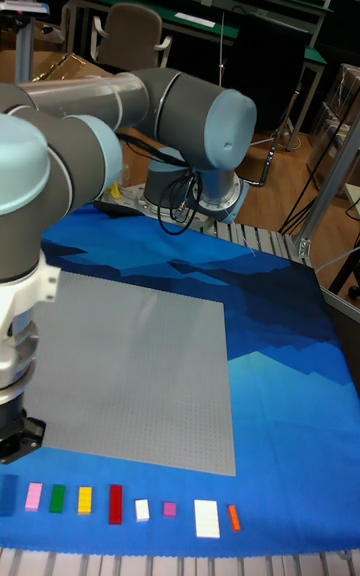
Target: Stack small Lego blocks one on top of the other
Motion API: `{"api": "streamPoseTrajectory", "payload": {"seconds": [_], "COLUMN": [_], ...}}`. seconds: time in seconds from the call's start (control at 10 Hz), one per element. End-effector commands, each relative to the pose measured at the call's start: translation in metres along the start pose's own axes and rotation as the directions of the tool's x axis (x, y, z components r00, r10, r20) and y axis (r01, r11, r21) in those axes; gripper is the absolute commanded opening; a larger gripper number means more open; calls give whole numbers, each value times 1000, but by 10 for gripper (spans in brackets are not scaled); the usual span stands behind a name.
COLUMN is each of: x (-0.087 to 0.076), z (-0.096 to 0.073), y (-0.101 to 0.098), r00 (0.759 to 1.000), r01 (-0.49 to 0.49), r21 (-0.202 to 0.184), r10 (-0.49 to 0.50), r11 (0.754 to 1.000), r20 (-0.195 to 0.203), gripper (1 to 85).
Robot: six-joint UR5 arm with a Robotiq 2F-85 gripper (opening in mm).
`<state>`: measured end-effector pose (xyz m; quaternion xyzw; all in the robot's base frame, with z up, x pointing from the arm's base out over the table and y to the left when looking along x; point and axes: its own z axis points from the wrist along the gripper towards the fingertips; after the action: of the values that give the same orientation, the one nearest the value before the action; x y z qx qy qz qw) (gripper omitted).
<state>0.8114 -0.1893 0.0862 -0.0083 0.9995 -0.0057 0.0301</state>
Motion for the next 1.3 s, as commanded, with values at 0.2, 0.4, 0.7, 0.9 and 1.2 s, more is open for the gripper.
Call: {"api": "streamPoseTrajectory", "payload": {"seconds": [0.2,0.4,0.7,0.9,1.2], "x": [-6,-16,-8,-3,-1], "z": [17,23,25,26,27], "y": [-12,2,-7,11,7], "r00": [995,998,1000,999,999], "r01": [97,26,-23,-53,-42], "r21": [21,-35,-7,-76,-64], "r10": [-97,-24,23,53,41], "r11": [995,999,1000,996,997], "r20": [7,56,21,-2,-8], "gripper": [23,60,10,10,10]}}
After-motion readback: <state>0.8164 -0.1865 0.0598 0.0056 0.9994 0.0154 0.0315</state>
